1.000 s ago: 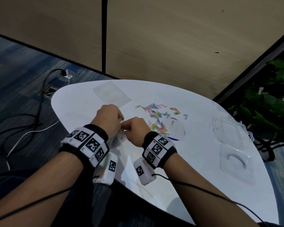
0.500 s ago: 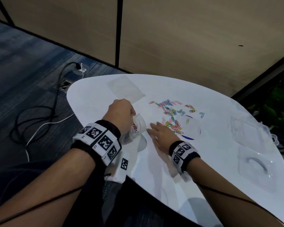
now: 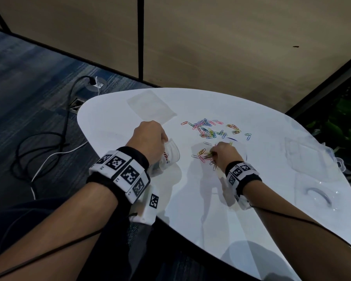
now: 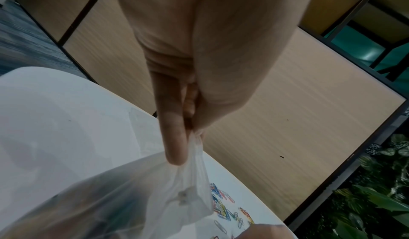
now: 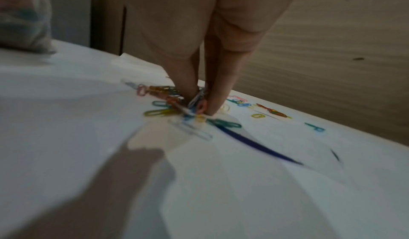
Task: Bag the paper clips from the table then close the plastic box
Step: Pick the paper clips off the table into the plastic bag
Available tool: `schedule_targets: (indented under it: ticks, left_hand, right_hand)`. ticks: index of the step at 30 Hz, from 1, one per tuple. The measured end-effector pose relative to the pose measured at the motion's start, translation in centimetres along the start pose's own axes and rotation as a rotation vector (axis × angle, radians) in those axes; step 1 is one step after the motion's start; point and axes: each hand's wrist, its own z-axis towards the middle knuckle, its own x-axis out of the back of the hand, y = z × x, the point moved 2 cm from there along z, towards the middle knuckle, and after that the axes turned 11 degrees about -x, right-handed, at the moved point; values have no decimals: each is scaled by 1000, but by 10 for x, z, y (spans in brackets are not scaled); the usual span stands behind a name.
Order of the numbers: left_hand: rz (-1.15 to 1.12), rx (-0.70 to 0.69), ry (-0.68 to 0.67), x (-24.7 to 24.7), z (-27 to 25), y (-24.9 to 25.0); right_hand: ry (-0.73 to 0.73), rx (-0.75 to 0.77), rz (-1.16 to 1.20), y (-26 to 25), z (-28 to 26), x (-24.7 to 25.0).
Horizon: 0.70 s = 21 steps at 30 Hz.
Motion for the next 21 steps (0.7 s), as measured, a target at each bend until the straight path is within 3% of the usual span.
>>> schedule_targets:
  ticks: [4, 8, 11, 14, 18, 21]
  left_hand:
    - [13, -2, 9, -1, 1, 3]
    - [36, -3, 15, -2, 2, 9]
    - [22, 6, 13, -2, 1, 11]
    - [22, 3, 28, -4, 1, 11]
    - [12, 11, 57, -5, 0, 13]
    - [13, 6, 80, -3, 0, 14]
  right_hand:
    - [-17, -338, 483, 12, 0, 12]
    - [-173, -590, 1119, 22, -13, 18]
    - [-262, -509, 1548, -2, -30, 43]
    - [-470, -352, 1782, -44, -56, 72]
    - [-537, -291, 1783, -92, -75, 78]
    - [-440, -316, 1633, -113, -79, 63]
